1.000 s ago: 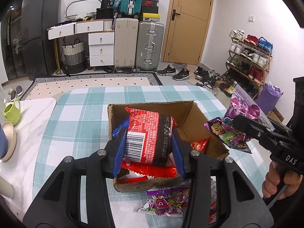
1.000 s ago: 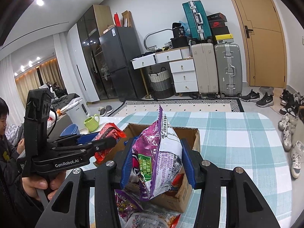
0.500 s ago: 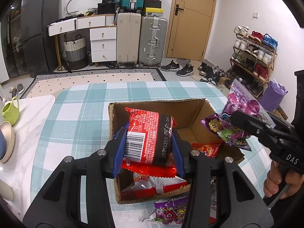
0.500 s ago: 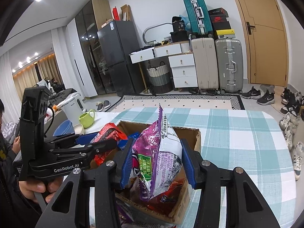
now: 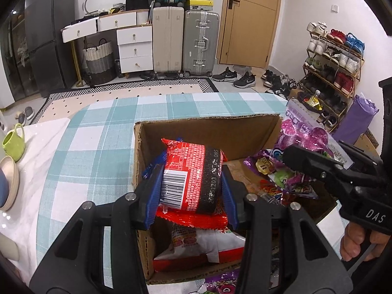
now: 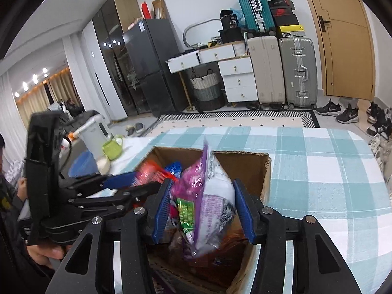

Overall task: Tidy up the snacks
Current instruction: 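Open both grippers and move them back over the remaining snacks, then grasp the red chocolate packet with the right gripper while the left grasps the cracker packet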

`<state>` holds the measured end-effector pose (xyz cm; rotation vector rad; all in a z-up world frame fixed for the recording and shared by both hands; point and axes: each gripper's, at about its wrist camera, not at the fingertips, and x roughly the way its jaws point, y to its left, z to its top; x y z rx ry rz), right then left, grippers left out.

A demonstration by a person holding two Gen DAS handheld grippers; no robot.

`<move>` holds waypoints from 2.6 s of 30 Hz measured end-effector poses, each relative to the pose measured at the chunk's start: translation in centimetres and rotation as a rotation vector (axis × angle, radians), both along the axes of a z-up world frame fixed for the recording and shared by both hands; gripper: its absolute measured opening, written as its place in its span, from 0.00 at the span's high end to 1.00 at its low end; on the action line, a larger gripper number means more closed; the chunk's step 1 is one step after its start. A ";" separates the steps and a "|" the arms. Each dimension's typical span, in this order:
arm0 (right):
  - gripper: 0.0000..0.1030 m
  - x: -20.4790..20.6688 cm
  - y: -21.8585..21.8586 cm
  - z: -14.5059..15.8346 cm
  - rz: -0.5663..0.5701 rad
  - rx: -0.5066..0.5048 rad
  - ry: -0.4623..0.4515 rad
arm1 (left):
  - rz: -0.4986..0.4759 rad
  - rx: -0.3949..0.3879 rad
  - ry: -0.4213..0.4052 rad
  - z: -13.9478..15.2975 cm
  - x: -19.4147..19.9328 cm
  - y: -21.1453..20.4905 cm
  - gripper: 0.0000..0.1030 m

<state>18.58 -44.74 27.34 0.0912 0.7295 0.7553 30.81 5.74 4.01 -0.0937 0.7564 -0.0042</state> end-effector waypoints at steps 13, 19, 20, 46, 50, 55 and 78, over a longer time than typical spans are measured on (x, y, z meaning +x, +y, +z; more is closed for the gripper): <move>0.01 -2.8 -2.9 1.1 -0.070 -0.062 0.031 | 0.006 -0.038 -0.049 2.4 -4.6 0.9 0.01; 0.01 -5.3 -3.7 0.9 -0.089 -0.130 0.039 | 0.029 -0.038 -0.043 2.9 -8.4 1.3 0.01; 0.01 -5.8 -3.7 0.9 -0.083 -0.136 0.039 | 0.030 -0.036 -0.043 2.9 -9.0 1.3 0.01; 0.01 -14.3 -8.5 -3.3 -0.125 -0.237 0.133 | 0.078 -0.012 0.038 -0.6 -19.6 1.6 0.01; 0.01 -14.6 -8.4 -4.2 -0.118 -0.244 0.154 | 0.063 -0.023 0.064 -1.8 -19.8 0.9 0.01; 0.01 -14.8 -7.5 -5.2 -0.094 -0.259 0.177 | 0.051 -0.056 0.096 -3.3 -20.2 0.2 0.01; 0.01 -15.2 -4.1 -8.8 -0.012 -0.365 0.223 | -0.028 -0.014 0.229 -8.6 -20.9 -4.0 0.01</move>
